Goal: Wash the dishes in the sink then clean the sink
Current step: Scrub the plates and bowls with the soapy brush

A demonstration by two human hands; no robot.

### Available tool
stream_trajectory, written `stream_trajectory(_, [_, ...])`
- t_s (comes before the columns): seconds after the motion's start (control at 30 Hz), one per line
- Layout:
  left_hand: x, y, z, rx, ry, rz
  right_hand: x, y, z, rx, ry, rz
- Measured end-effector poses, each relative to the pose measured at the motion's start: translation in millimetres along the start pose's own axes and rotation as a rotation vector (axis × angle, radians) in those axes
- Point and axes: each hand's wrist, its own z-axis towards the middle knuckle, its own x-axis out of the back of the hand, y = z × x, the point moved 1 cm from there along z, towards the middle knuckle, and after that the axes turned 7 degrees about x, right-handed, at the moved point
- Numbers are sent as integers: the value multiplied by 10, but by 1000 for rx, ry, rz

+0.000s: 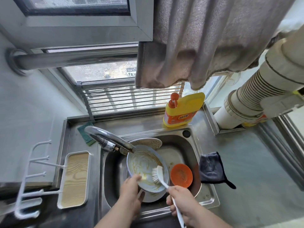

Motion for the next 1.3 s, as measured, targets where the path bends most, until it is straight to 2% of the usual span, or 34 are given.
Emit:
stream_trajectory(0.07, [-26, -77, 103, 60, -54, -140, -94, -18, -50, -12, -98, 14])
stream_trajectory(0.13, [-68, -133, 170, 24, -120, -194, -167, -6, -106, 4, -211, -60])
stream_trajectory(0.17, [-75, -140, 155, -19, -104, -170, -164, 22, -116, 35, -262, -147])
stream_trajectory(0.23, [-28, -112, 193, -98, 26, -140, -68, 85, -98, 129, -285, -357])
stream_trajectory(0.33, [148, -66, 291, -205, 106, 68, 281, 45, 15, 273, -163, -786])
stream_trajectory(0.47, [394, -129, 601, -301, 82, 385, 506, -391, 232, 410, 9, -1236])
stream_trajectory(0.57, [315, -57, 453, -374, 40, 474, 388, -643, 358, 466, 75, -1472])
stream_trajectory(0.7, [213, 172, 268, -452, 84, 458, 228, -243, 218, 377, 10, -1358])
stream_trajectory(0.8, [234, 224, 129, -562, 161, 565, 117, 74, -66, 319, -77, -1217])
stream_trajectory(0.87, [267, 179, 26, -572, 164, 617, 166, -16, -36, 331, -82, -1260])
stream_trajectory(0.97, [286, 160, -75, -592, 148, 679, 311, -382, 209, 418, 13, -1403])
stream_trajectory(1.03, [265, 203, -74, -614, 149, 663, 348, -525, 300, 466, 35, -1405])
stream_trajectory(1.23, [172, 321, -25, -686, 114, 562, 58, 18, -81, 421, -76, -962])
stream_trajectory(1.3, [184, 298, -3, -683, 112, 541, 84, 53, -141, 413, -76, -939])
